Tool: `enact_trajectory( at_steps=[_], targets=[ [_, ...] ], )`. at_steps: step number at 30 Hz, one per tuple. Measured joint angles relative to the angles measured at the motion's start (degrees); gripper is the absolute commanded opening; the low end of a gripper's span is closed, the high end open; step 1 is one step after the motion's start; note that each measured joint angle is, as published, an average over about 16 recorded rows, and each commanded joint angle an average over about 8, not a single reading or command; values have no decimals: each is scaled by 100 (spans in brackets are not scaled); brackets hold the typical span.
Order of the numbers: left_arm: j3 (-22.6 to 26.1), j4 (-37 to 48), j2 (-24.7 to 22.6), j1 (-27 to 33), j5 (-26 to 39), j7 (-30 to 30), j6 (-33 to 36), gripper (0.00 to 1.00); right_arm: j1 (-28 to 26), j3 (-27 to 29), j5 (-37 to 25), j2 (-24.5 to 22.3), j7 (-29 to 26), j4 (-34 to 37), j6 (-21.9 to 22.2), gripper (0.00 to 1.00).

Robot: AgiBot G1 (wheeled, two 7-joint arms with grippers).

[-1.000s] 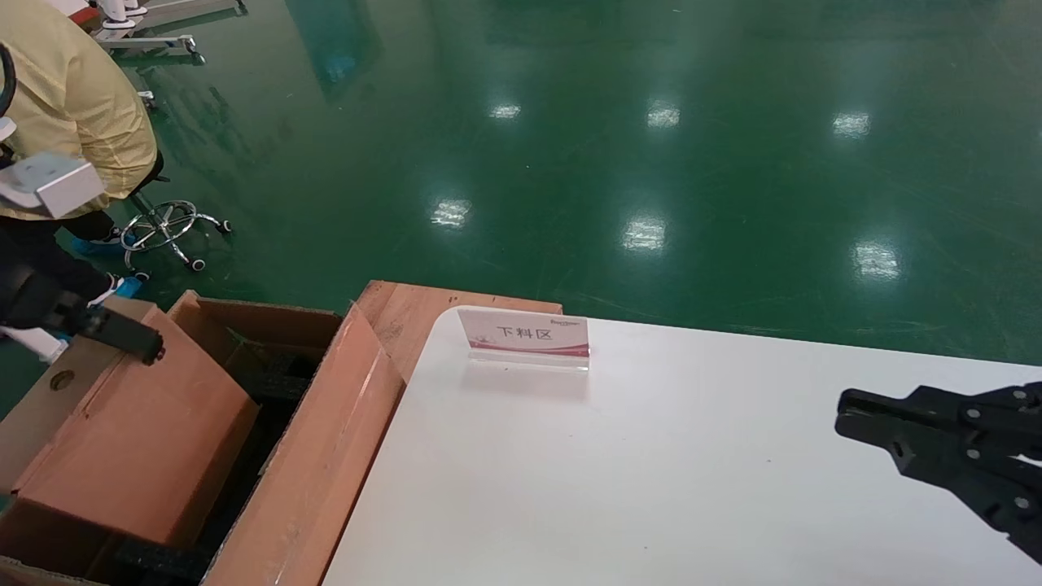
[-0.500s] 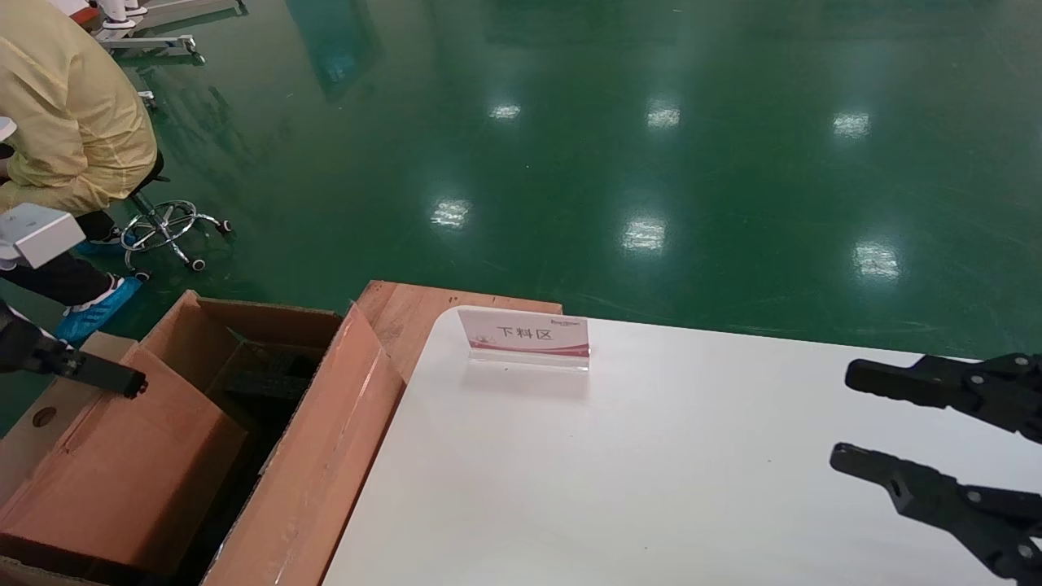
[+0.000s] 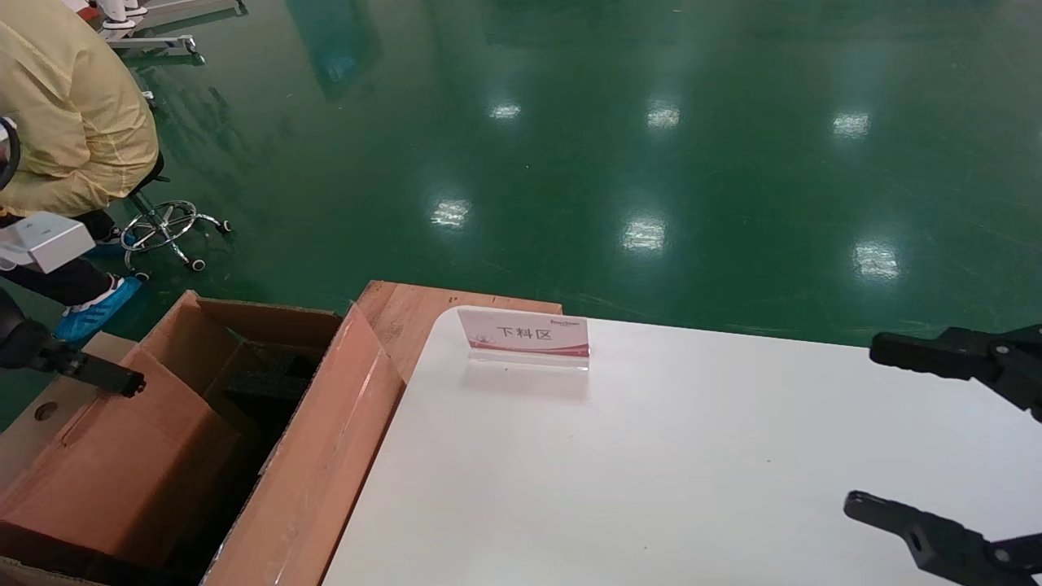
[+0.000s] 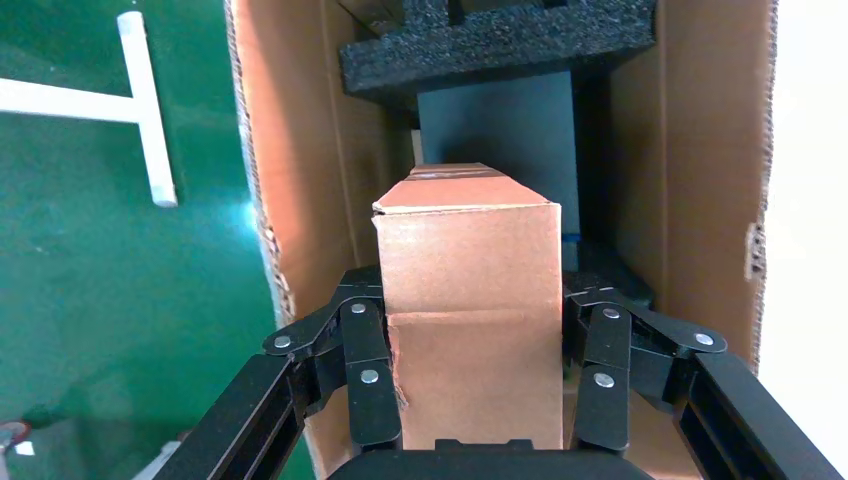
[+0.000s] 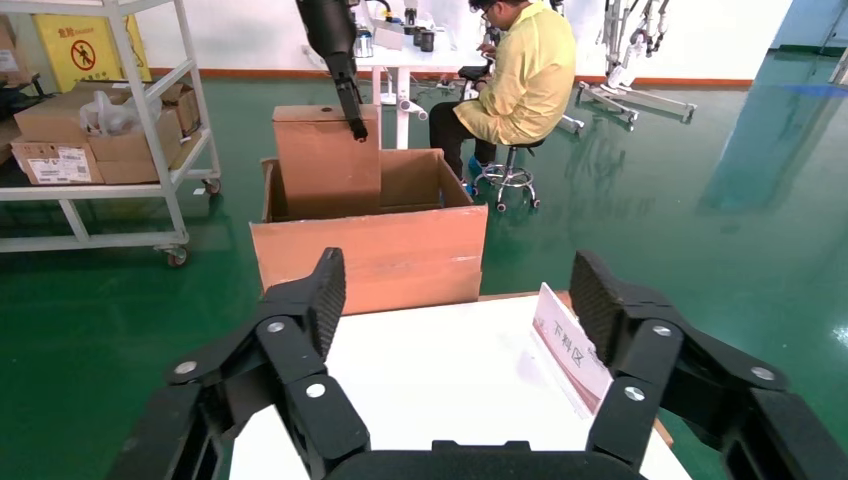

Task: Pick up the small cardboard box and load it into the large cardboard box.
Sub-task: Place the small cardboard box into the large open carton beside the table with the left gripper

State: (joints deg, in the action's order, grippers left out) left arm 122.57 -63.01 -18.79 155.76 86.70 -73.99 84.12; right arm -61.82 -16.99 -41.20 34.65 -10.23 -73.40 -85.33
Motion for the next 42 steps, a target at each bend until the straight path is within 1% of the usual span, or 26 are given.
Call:
enact_trajectory(
  at_steps=[11,29,42],
  targets=[
    [35,1088,-366,-614,-408,842,-365,0,-1,-3,2,-1,2,0,1,100],
    [-6,2859,-917,-1524,-958,2194,-607,0,-2,-9,6,-4,4,0,4,100],
    [-136,3856,-1264,-2202,-1351,2870,-918,0,-3,-13,9,-5,6,0,6,100]
  ],
)
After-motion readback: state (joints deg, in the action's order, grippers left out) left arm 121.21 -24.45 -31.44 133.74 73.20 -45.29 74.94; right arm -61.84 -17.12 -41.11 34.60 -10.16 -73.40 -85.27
